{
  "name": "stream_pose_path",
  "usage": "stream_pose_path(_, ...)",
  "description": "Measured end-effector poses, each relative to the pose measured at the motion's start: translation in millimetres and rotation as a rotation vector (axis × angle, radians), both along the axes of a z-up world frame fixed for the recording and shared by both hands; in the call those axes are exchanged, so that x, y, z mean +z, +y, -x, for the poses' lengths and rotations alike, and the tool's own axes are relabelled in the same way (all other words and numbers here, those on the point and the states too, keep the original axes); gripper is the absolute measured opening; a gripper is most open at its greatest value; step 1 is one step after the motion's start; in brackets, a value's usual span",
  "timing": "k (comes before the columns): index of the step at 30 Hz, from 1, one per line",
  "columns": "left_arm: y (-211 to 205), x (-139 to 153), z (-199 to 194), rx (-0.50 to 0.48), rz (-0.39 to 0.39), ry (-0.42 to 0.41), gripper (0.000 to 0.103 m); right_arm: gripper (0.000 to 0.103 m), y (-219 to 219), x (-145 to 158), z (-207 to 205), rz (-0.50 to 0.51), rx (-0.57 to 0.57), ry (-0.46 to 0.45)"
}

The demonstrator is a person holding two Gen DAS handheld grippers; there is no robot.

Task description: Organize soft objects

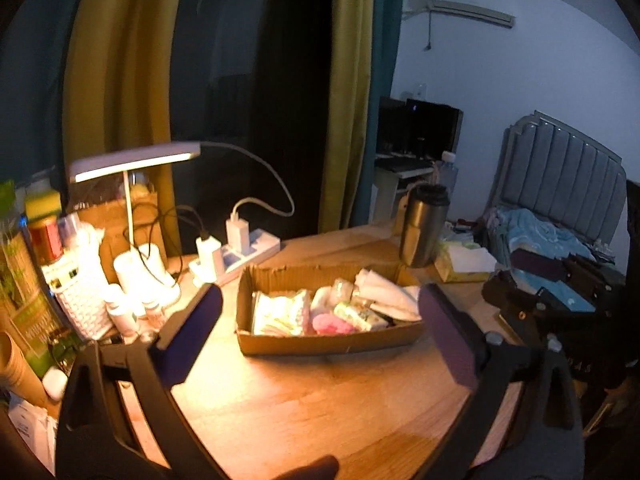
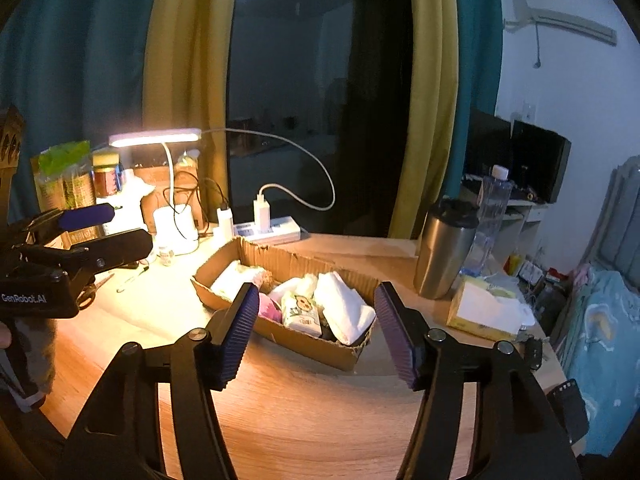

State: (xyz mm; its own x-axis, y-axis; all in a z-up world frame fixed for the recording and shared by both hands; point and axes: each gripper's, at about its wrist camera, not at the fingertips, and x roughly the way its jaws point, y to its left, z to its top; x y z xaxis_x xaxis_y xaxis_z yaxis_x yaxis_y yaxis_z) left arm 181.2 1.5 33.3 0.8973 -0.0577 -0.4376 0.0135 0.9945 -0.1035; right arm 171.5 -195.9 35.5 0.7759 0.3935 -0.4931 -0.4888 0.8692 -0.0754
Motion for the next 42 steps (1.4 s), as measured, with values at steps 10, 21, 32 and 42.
stream_pose_path(10,-9.4,32.7,10.0,0.001,-0.026,-0.065,0.099,0.079,-8.5,31.6,10.3,-0.032,-0.029,-0.053)
stream_pose_path(21,-15.4,56.0,7.7,0.005,-0.035,-0.093,0.099,0.089,-12.4,49.7,4.7,-0.047,-0.051,-0.073)
stream_pose_path(32,-11.6,61.9,-0.6,0.024,-0.03,-0.108,0.1,0.09,-9.8,58.6,-1.3,-0.036,-0.067,-0.096)
stream_pose_path(42,-10.3,62.5,-2.5,0.035,-0.032,-0.122,0.1,0.09,-6.6,57.3,-7.1,-0.029,-0.073,-0.092)
